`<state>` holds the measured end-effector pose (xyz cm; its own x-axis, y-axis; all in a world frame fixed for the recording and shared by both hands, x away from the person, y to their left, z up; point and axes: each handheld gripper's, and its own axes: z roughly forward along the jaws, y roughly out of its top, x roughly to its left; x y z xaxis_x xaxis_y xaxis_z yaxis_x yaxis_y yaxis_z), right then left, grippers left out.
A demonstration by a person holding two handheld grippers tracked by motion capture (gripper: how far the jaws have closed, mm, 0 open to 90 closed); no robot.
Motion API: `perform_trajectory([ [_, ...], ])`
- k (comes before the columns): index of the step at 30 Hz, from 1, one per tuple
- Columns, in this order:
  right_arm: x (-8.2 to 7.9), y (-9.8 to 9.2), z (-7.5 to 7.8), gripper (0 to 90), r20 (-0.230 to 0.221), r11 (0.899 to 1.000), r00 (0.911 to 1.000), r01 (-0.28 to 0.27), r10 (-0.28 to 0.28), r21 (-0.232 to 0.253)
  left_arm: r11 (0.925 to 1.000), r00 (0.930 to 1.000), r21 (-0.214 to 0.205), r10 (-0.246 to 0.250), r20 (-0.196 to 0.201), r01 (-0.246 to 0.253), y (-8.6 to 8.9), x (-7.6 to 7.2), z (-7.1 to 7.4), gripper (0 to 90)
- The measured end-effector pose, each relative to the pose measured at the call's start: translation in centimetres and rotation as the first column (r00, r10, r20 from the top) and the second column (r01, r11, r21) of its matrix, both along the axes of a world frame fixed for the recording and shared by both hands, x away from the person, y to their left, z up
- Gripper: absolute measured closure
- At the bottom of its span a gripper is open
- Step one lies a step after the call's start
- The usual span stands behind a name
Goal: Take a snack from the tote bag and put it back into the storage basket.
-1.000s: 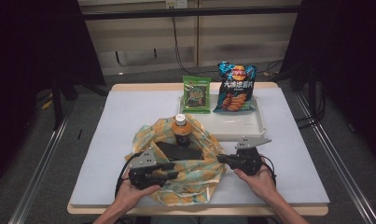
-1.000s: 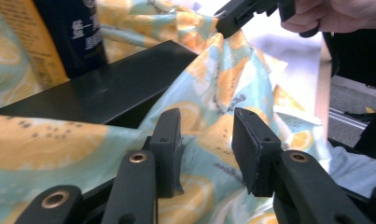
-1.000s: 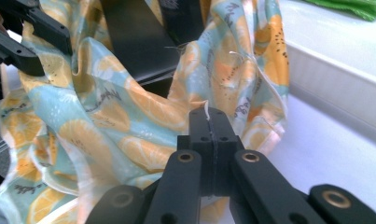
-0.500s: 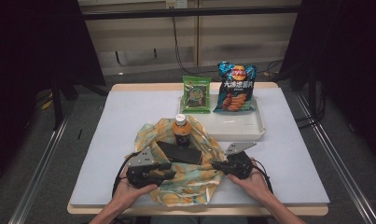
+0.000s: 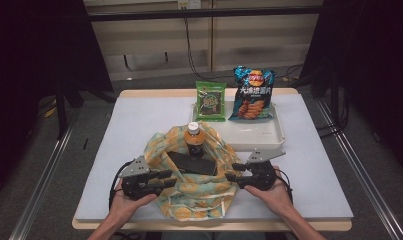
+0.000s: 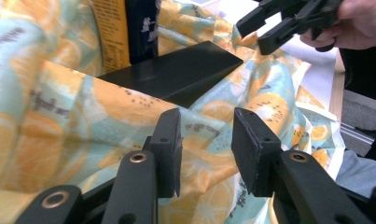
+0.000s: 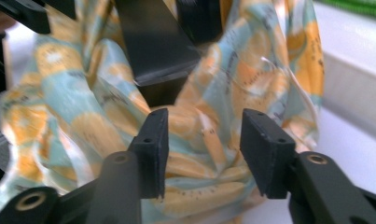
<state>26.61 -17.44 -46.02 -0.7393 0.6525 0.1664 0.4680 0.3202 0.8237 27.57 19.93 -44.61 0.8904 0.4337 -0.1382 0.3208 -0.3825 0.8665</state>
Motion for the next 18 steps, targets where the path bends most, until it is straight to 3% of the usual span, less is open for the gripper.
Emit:
perform_trajectory([
  [4, -0.1, 0.2, 1.2, 48.9, 0.03, 0.999, 0.9995, -0.012, 0.011, 0.036, 0.9997, 1.0, -0.024, 0.006, -0.002, -0.006, 0.4, 0.1, 0.1, 63.3],
  [9, 0.3, 0.7, 2.6, 51.4, 0.066, 0.995, 0.9968, -0.05, 0.044, 0.088, 0.9998, 1.0, -0.017, 0.006, -0.005, -0.007, 0.5, 0.2, -0.1, 63.2],
  [15, 1.8, 3.2, 3.1, 56.9, 0.052, 0.99, 0.993, -0.11, 0.106, 0.084, 1.0, 1.0, -0.007, 0.004, -0.007, -0.004, 0.5, 0.3, -0.1, 63.2],
  [17, 2.3, 3.9, 3.0, 56.6, 0.046, 0.989, 0.9918, -0.123, 0.12, 0.08, 1.0, 1.0, -0.003, 0.003, -0.005, -0.003, 0.5, 0.3, -0.2, 63.2],
  [18, 3.1, 4.7, 2.9, 51.0, 0.027, 0.987, 0.9896, -0.143, 0.141, 0.076, 1.0, 1.0, -0.002, 0.001, -0.008, -0.001, 0.5, 0.3, -0.2, 63.3],
])
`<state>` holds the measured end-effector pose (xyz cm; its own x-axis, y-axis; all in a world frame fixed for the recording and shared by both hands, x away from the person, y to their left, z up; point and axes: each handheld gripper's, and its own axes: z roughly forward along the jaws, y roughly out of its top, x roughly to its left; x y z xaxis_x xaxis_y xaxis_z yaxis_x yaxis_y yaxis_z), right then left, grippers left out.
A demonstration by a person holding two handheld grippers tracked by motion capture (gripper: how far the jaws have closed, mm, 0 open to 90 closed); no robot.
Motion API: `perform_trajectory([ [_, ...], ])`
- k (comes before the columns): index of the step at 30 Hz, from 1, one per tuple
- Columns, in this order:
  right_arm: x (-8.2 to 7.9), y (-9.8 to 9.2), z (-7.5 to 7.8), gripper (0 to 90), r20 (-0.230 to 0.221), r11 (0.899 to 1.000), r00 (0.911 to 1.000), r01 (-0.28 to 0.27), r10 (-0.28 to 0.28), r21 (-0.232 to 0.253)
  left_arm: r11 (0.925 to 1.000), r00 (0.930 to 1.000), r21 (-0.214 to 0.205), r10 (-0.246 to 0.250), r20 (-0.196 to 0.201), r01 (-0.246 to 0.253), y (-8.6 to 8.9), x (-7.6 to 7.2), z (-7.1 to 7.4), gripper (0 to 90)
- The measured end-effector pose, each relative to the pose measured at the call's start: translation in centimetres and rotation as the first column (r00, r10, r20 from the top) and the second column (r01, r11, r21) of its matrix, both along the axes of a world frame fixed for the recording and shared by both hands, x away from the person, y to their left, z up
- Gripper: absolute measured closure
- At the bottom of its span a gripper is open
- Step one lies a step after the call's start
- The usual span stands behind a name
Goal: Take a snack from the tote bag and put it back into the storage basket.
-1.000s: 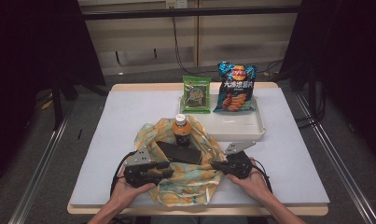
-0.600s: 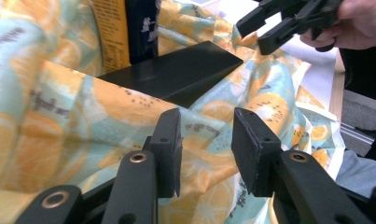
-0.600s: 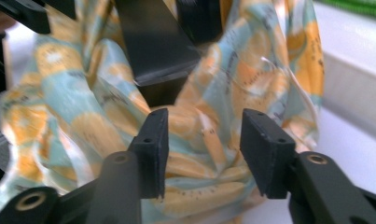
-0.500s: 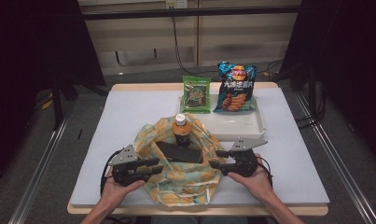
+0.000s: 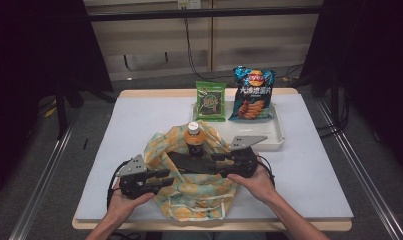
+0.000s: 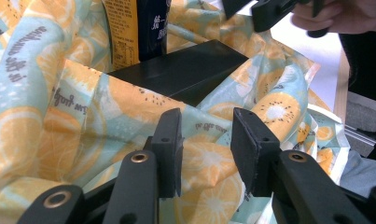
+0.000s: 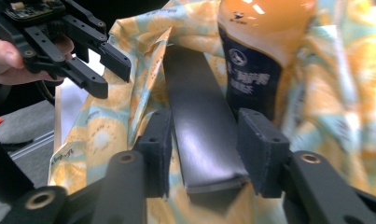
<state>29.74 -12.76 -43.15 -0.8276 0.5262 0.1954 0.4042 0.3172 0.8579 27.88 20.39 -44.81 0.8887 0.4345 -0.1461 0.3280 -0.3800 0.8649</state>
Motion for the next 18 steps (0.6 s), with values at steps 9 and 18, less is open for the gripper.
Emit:
perform_trajectory([
  [9, 1.9, 2.0, -1.8, 40.6, -0.03, 0.999, 0.9993, -0.023, 0.022, -0.04, 0.9999, 1.0, -0.016, -0.002, -0.008, 0.002, 0.2, 0.1, 0.0, 62.9],
  [18, 2.0, 2.9, -3.2, 32.1, -0.04, 0.994, 0.9989, -0.026, 0.022, -0.107, 0.9992, 0.9996, -0.031, 0.024, -0.012, -0.025, 0.7, 0.4, 0.1, 62.2],
])
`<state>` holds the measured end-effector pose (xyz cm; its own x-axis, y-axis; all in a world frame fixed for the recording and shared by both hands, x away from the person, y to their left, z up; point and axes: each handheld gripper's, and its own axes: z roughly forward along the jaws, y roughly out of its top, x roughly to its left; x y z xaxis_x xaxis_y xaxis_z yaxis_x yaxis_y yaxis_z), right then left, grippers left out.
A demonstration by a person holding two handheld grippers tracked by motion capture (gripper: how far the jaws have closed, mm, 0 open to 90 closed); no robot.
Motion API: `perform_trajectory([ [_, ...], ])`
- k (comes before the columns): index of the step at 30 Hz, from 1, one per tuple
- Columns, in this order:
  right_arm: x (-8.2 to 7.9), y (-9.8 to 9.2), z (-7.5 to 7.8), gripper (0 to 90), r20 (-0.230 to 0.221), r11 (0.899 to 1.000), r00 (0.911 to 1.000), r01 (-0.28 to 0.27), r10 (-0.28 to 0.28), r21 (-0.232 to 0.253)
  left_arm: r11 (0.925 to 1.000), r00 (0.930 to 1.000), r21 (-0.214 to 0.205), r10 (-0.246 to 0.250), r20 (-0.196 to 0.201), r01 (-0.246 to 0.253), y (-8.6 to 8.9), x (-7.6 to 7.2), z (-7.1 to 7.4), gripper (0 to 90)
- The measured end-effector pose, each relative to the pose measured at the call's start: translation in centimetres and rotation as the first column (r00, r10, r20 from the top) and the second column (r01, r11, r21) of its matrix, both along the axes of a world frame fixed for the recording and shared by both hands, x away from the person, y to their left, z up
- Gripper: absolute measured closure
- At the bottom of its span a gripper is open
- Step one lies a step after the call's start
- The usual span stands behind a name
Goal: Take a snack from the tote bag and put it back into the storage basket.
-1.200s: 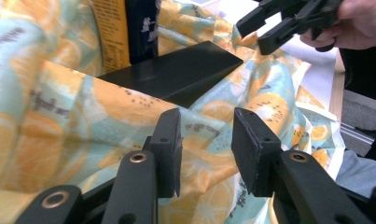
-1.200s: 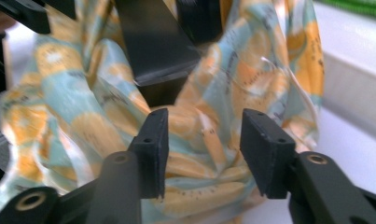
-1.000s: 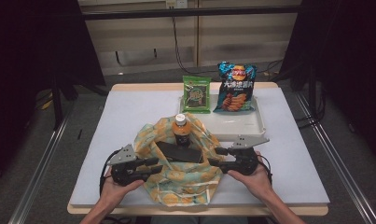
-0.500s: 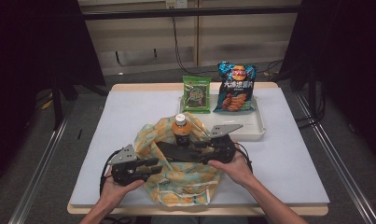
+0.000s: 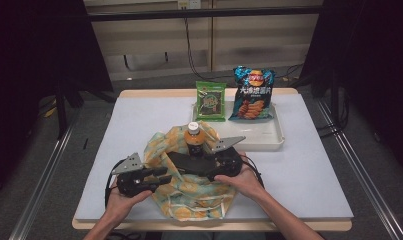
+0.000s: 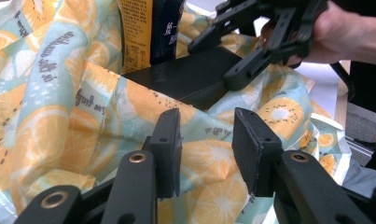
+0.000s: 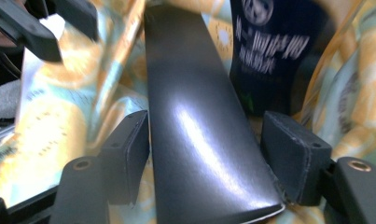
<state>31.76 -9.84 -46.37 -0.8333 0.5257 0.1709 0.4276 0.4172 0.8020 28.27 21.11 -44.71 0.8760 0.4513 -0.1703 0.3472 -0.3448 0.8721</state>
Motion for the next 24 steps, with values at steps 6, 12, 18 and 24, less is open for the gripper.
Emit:
perform_trajectory([
  [6, 0.3, 1.0, -0.9, 34.6, -0.009, 1.0, 0.9999, -0.011, 0.011, -0.011, 0.9999, 0.9999, -0.006, -0.013, -0.001, 0.013, -0.2, 0.0, 0.0, 62.0],
  [12, 0.3, 1.2, -1.5, 34.7, -0.015, 0.999, 0.9998, -0.012, 0.012, -0.036, 0.9999, 1.0, -0.009, -0.007, 0.0, 0.007, 0.1, 0.1, 0.0, 61.5],
  [18, 0.3, 1.2, -1.7, 39.5, -0.014, 0.999, 0.9995, -0.03, 0.029, -0.044, 1.0, 1.0, 0.002, -0.005, 0.003, 0.005, -0.1, 0.0, 0.1, 56.8],
  [24, 0.0, 1.5, -1.1, 42.8, -0.002, 0.998, 0.9995, -0.032, 0.032, -0.057, 0.999, 0.9994, -0.03, 0.034, 0.005, -0.034, 0.5, 0.2, 0.4, 52.6],
])
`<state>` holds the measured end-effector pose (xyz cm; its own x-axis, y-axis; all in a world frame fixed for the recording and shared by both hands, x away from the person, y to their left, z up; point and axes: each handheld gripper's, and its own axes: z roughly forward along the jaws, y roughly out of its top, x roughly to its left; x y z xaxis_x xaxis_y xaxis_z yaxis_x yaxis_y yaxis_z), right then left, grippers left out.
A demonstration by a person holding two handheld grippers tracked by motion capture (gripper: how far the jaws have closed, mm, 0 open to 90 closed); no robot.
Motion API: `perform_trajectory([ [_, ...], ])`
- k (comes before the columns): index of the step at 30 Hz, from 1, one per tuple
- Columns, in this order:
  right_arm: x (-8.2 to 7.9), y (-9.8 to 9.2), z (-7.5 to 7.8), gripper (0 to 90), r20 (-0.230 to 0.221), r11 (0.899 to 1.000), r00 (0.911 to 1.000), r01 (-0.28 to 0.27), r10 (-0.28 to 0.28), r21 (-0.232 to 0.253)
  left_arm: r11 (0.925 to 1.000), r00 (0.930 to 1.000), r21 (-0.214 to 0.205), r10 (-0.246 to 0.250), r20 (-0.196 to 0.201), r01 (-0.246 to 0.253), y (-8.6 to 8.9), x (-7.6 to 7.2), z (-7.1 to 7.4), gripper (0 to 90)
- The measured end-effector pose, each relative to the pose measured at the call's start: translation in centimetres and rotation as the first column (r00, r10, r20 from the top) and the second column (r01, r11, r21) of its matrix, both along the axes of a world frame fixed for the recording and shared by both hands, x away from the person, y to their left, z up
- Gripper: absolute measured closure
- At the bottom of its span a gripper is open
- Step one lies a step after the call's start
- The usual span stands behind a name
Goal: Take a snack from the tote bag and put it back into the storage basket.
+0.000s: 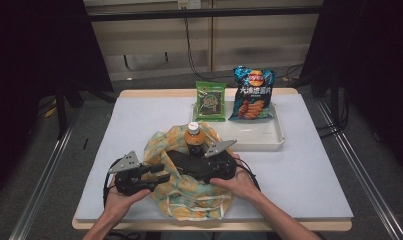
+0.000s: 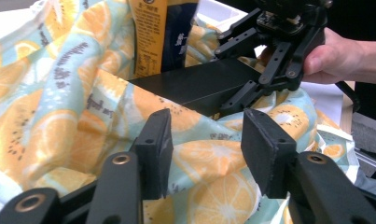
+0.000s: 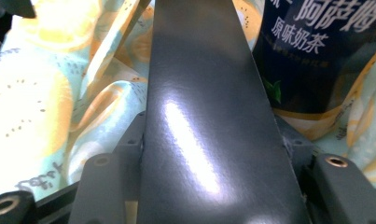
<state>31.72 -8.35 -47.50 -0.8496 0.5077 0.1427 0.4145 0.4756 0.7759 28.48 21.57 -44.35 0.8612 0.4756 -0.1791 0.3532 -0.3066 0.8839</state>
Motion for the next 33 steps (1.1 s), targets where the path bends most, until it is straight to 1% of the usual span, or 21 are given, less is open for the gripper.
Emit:
perform_trajectory([
  [1, 0.0, -0.1, 0.1, 42.9, 0.001, 1.0, 1.0, -0.002, 0.002, 0.004, 1.0, 1.0, 0.005, 0.007, 0.004, -0.007, 0.1, 0.1, 0.1, 51.9],
  [2, 0.0, -0.2, 0.2, 43.0, -0.002, 1.0, 1.0, 0.003, -0.003, 0.005, 1.0, 1.0, -0.002, 0.009, 0.005, -0.008, 0.2, 0.1, 0.1, 50.5],
  [4, 0.0, -0.4, 0.5, 43.0, 0.002, 1.0, 1.0, 0.007, -0.007, 0.009, 0.9993, 0.9994, -0.021, 0.032, 0.012, -0.032, 0.5, 0.2, 0.4, 48.7],
  [5, -0.1, -0.5, 0.6, 43.1, 0.002, 1.0, 1.0, 0.007, -0.007, 0.015, 0.999, 0.999, -0.021, 0.04, 0.019, -0.04, 0.8, 0.3, 0.5, 47.9],
  [7, -0.2, -0.6, 0.9, 43.1, 0.006, 1.0, 0.9999, 0.013, -0.013, 0.015, 0.9976, 0.9981, -0.042, 0.056, 0.024, -0.055, 1.2, 0.5, 0.6, 47.3],
  [8, -0.3, -0.6, 1.0, 43.1, 0.004, 1.0, 0.9999, 0.015, -0.015, 0.016, 0.9973, 0.9975, -0.038, 0.063, 0.032, -0.062, 1.4, 0.7, 0.7, 44.3],
  [9, -0.3, -0.7, 1.1, 43.1, 0.005, 1.0, 0.9998, 0.019, -0.019, 0.016, 0.9952, 0.9948, -0.033, 0.093, 0.042, -0.092, 1.6, 0.8, 0.9, 40.9],
  [10, -0.4, -0.7, 1.2, 43.1, 0.01, 1.0, 0.9998, 0.018, -0.018, 0.014, 0.9942, 0.9942, -0.045, 0.1, 0.041, -0.098, 1.6, 1.0, 0.9, 36.7],
  [13, -0.4, -0.6, 1.3, 43.2, 0.008, 1.0, 0.9998, 0.017, -0.017, 0.011, 0.9922, 0.9912, -0.035, 0.121, 0.053, -0.119, 1.8, 1.5, 1.2, 31.3],
  [14, -0.5, -0.6, 1.3, 43.1, 0.006, 1.0, 0.9999, 0.015, -0.015, 0.01, 0.9919, 0.9912, -0.047, 0.12, 0.054, -0.118, 1.8, 1.6, 1.1, 31.2],
  [16, -0.6, -0.5, 1.3, 43.2, 0.001, 1.0, 0.9999, 0.011, -0.011, 0.009, 0.9917, 0.9911, -0.045, 0.123, 0.052, -0.12, 1.9, 1.8, 1.1, 31.0],
  [18, -0.7, -0.5, 1.4, 43.2, 0.003, 1.0, 1.0, 0.006, -0.006, 0.01, 0.99, 0.9891, -0.04, 0.137, 0.053, -0.135, 2.0, 1.8, 1.2, 31.1],
  [21, -1.1, -0.4, 1.7, 43.3, 0.005, 1.0, 1.0, -0.002, 0.002, 0.014, 0.9883, 0.9878, -0.046, 0.148, 0.049, -0.146, 2.1, 1.9, 1.1, 31.0],
  [22, -1.2, -0.4, 1.8, 43.3, 0.005, 1.0, 0.9999, -0.011, 0.01, 0.015, 0.9886, 0.9888, -0.057, 0.142, 0.045, -0.14, 2.0, 2.1, 1.0, 30.9],
  [24, -1.4, -0.2, 1.9, 43.4, 0.012, 1.0, 0.9999, -0.008, 0.008, 0.01, 0.9879, 0.9877, -0.047, 0.15, 0.045, -0.147, 1.9, 2.4, 0.9, 30.8],
  [25, -1.5, -0.2, 1.8, 43.4, 0.012, 1.0, 0.9998, -0.013, 0.013, 0.012, 0.9878, 0.9876, -0.036, 0.153, 0.038, -0.151, 1.8, 2.8, 0.8, 31.0],
  [26, -1.6, 0.0, 1.8, 43.4, 0.009, 1.0, 0.9997, -0.021, 0.021, 0.012, 0.9873, 0.9871, -0.037, 0.156, 0.037, -0.155, 1.7, 3.0, 0.7, 32.5],
  [27, -1.7, 0.0, 1.8, 43.4, 0.007, 1.0, 0.9997, -0.022, 0.022, 0.009, 0.9859, 0.9854, -0.025, 0.166, 0.037, -0.165, 1.6, 3.2, 0.8, 33.0],
  [29, -1.9, 0.1, 1.8, 43.4, 0.009, 0.999, 0.9993, -0.037, 0.037, -0.004, 0.9898, 0.99, -0.036, 0.139, 0.024, -0.138, 1.4, 3.7, 0.7, 33.5],
  [31, -2.4, -0.1, 1.8, 43.5, 0.009, 0.999, 0.9992, -0.04, 0.04, -0.006, 0.9925, 0.9924, -0.019, 0.121, 0.019, -0.121, 0.8, 4.0, 0.4, 36.1],
  [33, -2.7, -0.4, 1.8, 43.5, 0.007, 0.999, 0.9993, -0.037, 0.037, -0.007, 0.995, 0.9952, -0.018, 0.098, 0.005, -0.098, 0.2, 4.3, 0.2, 37.4],
])
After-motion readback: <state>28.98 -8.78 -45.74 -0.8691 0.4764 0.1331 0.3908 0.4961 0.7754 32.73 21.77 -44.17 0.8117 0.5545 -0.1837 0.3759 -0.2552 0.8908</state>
